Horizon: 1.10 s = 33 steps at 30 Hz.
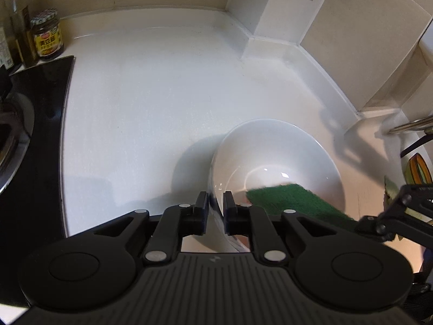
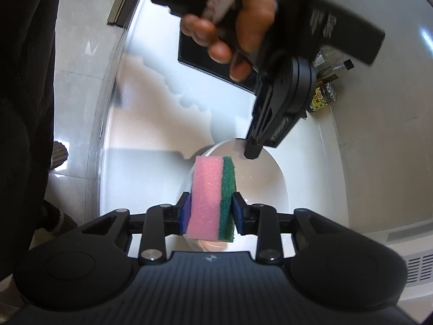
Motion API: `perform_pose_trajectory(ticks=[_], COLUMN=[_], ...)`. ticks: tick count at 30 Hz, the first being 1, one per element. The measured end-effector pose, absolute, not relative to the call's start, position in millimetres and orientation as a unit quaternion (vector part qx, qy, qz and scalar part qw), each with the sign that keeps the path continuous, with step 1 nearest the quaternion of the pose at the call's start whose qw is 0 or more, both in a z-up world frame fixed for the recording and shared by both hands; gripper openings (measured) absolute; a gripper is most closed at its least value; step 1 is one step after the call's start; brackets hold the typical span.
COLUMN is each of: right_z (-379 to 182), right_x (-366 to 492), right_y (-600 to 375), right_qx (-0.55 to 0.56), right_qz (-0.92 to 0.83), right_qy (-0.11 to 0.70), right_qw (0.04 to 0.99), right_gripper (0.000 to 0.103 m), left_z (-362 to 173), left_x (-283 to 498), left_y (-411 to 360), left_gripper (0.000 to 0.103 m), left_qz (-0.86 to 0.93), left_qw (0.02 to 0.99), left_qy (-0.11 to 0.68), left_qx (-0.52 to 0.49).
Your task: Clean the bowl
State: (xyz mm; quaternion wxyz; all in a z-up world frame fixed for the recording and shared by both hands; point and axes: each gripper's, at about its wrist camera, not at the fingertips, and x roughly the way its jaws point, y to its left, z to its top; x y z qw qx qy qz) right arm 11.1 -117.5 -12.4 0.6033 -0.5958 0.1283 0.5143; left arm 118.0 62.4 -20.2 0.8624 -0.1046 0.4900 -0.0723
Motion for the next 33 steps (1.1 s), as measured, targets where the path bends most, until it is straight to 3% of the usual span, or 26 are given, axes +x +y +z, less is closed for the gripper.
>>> perform_pose_trajectory(ticks=[10, 16, 29, 33], right_z=[-8.1, 2.4, 7.5, 9.6], right_x=[12.2, 17.6, 37.6, 36.8], right_y=[-124.6, -131.6, -106.2, -100.6], right_qx=[-0.577, -0.581, -0.518, -0.522], right_qz=[0.512, 0.526, 0.548, 0.563], right_qy=[0.130, 0.134, 0.180, 0.181], right_qw=[0.623, 0.606, 0.632, 0.614], right_gripper=[0.024, 0.024, 0.023, 0.023], left_z=[-22.1, -19.6, -27.9, -28.4], left_x=[126.0, 155.0, 114.0, 124.9], left_y=[58.6, 59.0, 53.7, 55.9], left_gripper=[0.011, 0.010, 0.016, 0.012], left_qz=[-0.089, -0.125, -0.060, -0.077], left_qw=[0.864, 0.853, 0.859, 0.859], left_qy=[0.490, 0.505, 0.502, 0.504], left_qx=[-0.069, -0.037, -0.078, -0.054])
